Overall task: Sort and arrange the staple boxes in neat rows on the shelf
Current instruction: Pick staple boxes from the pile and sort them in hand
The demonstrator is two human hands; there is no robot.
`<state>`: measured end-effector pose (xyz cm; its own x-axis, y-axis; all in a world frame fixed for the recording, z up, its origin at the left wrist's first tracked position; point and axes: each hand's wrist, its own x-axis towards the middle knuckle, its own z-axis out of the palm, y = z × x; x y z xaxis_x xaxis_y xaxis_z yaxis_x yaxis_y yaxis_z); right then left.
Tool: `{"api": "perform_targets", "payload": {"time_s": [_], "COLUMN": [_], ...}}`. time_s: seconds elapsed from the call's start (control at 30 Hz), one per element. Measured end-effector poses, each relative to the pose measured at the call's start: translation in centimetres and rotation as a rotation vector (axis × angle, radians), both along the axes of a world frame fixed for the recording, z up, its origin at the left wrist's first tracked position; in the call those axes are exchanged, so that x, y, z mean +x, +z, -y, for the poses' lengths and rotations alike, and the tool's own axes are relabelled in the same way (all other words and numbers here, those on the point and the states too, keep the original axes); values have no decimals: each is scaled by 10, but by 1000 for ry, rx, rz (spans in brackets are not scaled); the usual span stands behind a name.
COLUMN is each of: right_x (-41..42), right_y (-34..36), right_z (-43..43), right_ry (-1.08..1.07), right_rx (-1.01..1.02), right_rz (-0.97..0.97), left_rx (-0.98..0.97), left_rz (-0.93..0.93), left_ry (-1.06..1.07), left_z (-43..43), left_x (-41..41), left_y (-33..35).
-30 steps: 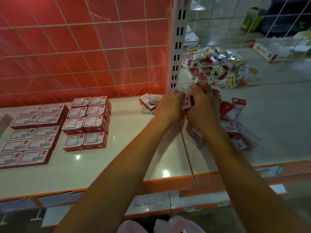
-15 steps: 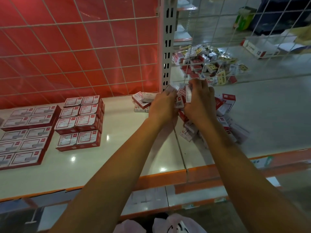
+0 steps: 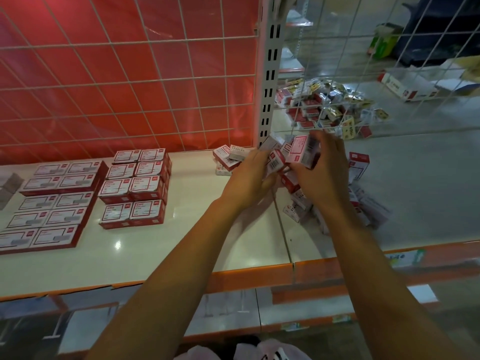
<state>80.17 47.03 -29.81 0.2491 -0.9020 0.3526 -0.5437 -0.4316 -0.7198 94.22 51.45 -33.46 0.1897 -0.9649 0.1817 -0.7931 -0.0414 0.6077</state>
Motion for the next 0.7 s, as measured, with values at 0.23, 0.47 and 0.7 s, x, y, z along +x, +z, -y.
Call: {"api": "perform_targets", "payload": {"time_s": [0.23,0.47,0.7], "right_x": [11,28,54], "right_y": [-5,-5,-9], "right_z": [-13,-31,-43], "right_ry": [83,273,396], "right_rx": [231,396,474], "right_rz": [272,422,437], "left_rx": [24,6,-12], "left_rz": [-53,72,119], "left_ry": [36,126,236], "left_z": [-25,-54,-82], "left_x": [19,46,70], "left_y": [12,22,38]}}
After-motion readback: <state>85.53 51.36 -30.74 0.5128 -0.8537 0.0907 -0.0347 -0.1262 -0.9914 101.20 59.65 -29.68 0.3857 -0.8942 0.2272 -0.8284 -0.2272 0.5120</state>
